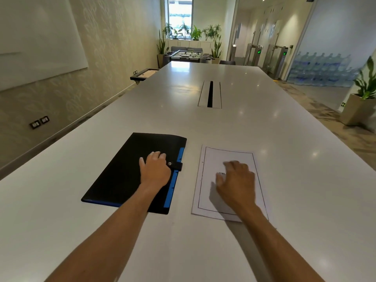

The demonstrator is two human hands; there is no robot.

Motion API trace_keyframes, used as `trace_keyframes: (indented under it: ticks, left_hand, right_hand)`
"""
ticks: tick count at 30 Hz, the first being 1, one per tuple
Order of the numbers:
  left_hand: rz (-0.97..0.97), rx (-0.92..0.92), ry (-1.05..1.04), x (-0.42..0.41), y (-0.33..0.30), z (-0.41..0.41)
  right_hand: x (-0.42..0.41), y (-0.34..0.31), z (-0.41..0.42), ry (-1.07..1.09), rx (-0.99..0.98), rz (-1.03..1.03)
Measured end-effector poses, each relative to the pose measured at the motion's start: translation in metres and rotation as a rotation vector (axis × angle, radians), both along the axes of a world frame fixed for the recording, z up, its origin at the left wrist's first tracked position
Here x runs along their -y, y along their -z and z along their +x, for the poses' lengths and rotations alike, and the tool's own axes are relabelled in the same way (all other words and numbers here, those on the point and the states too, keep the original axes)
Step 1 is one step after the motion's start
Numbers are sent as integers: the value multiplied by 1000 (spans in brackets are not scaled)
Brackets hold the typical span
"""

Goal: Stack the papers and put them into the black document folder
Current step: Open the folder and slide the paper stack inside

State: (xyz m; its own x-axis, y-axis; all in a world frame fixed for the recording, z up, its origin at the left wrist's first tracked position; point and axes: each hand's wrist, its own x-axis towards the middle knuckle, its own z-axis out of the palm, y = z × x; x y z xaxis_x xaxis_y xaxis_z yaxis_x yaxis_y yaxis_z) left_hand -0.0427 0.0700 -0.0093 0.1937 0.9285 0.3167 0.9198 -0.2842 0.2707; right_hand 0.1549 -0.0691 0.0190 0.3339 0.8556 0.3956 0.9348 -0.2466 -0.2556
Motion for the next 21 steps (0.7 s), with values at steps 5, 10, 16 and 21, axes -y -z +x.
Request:
trace_keyframes:
  ticks: [5, 10, 16, 21]
  left_hand:
    - [-115, -25, 65, 0, 15, -12]
    - [-122, 43, 75, 2, 18, -14]
    - [-94, 49, 87, 3, 20, -16]
    - [-91, 54, 90, 0, 22, -16]
  right_hand:
    - [-42, 9, -48, -271, 10, -34]
    - [-76, 18, -81, -397, 10, -22]
    - [-99, 23, -100, -374, 26, -53]
    - [-109, 18, -100, -348, 86, -83]
